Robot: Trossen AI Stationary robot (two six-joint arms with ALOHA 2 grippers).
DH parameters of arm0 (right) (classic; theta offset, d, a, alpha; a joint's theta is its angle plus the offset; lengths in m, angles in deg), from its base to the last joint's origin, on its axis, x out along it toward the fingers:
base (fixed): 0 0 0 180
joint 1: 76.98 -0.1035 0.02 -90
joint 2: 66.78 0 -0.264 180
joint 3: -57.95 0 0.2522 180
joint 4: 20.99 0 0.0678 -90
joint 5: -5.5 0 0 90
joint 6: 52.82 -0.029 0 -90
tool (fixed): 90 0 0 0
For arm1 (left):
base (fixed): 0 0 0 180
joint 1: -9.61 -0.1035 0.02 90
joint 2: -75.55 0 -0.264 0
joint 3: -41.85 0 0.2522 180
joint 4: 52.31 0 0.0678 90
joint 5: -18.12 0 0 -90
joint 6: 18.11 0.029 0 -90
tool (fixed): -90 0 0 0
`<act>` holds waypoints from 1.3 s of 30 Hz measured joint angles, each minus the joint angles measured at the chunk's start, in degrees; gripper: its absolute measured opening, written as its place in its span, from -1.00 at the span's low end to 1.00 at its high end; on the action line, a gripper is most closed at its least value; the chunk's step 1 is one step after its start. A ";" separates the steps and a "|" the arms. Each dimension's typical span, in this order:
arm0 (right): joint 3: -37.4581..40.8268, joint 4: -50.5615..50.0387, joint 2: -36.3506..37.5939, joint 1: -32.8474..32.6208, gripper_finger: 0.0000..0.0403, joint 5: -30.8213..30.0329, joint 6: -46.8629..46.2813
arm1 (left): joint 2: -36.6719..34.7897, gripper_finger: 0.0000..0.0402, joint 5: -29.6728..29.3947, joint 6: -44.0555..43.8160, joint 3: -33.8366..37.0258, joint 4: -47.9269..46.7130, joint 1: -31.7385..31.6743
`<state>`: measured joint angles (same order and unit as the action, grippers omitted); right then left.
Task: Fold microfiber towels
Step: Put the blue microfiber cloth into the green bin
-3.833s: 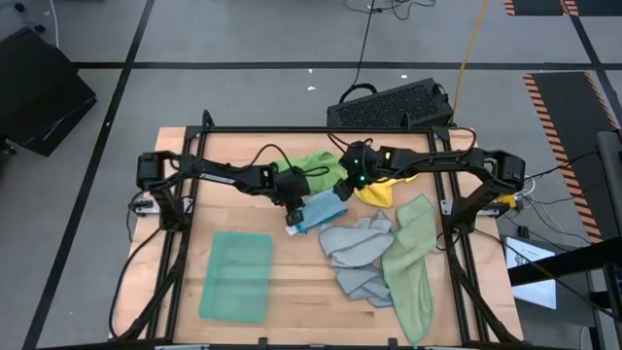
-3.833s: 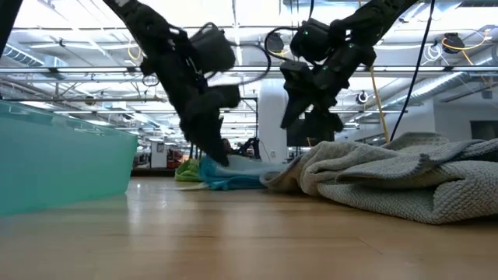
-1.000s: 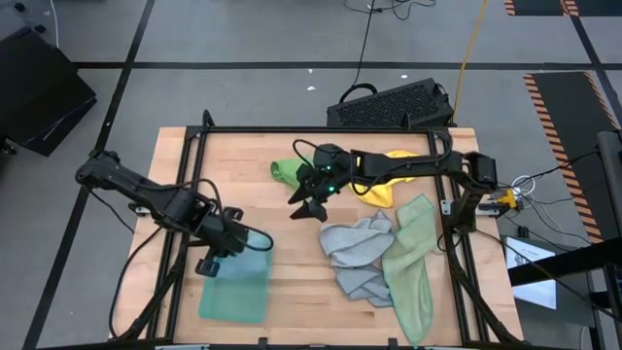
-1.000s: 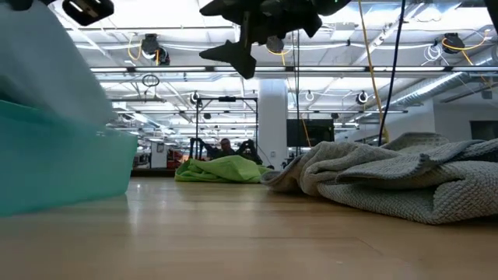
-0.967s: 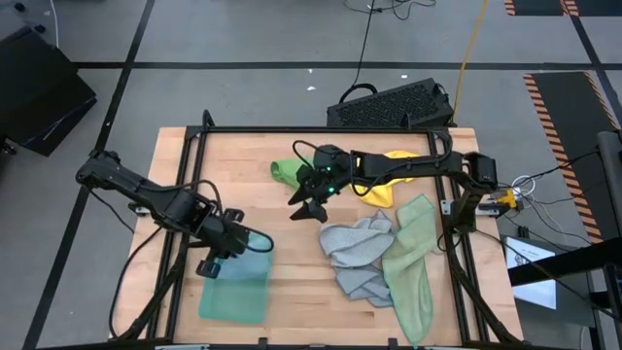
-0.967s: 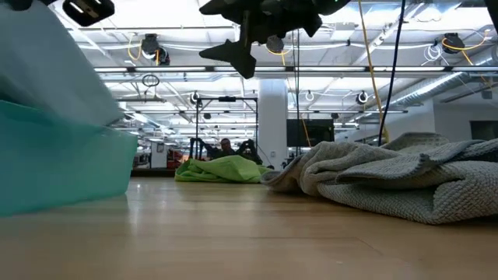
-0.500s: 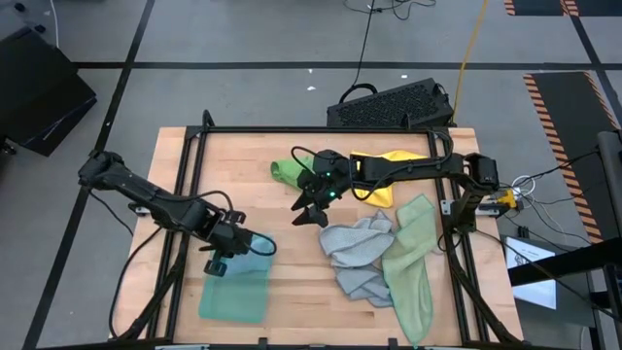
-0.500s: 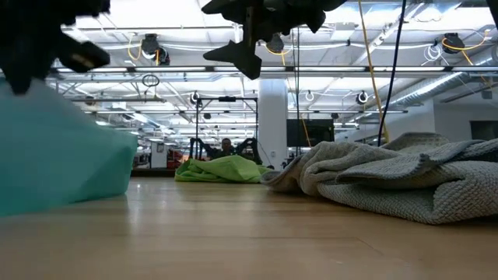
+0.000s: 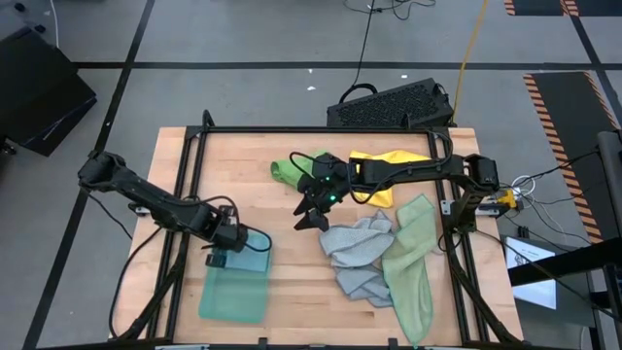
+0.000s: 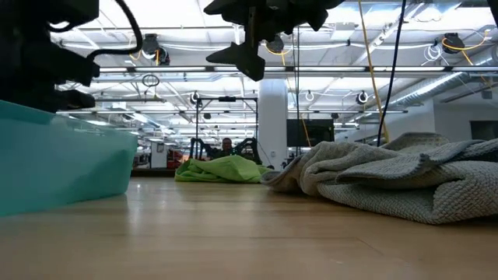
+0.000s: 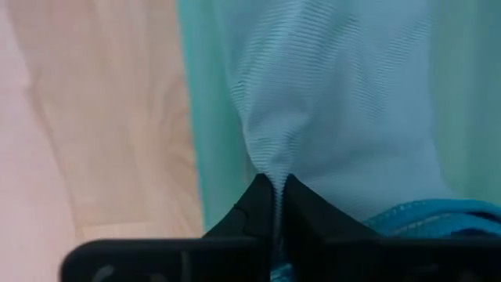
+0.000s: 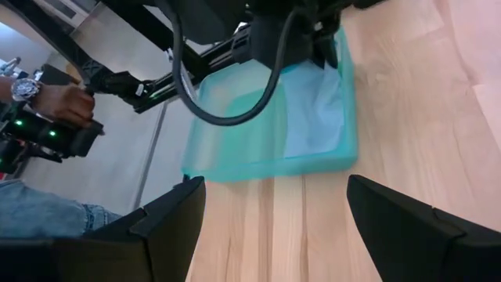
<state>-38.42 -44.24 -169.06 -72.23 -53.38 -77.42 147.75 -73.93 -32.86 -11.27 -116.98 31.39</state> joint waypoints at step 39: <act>0.00 -3.26 -0.02 -0.44 0.50 0.55 -0.19 | -2.10 -0.97 5.88 -9.74 8.00 5.92 -0.17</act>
<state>-38.42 -47.50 -169.08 -72.67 -52.84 -77.61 145.65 -68.05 -42.59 -3.26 -111.06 31.22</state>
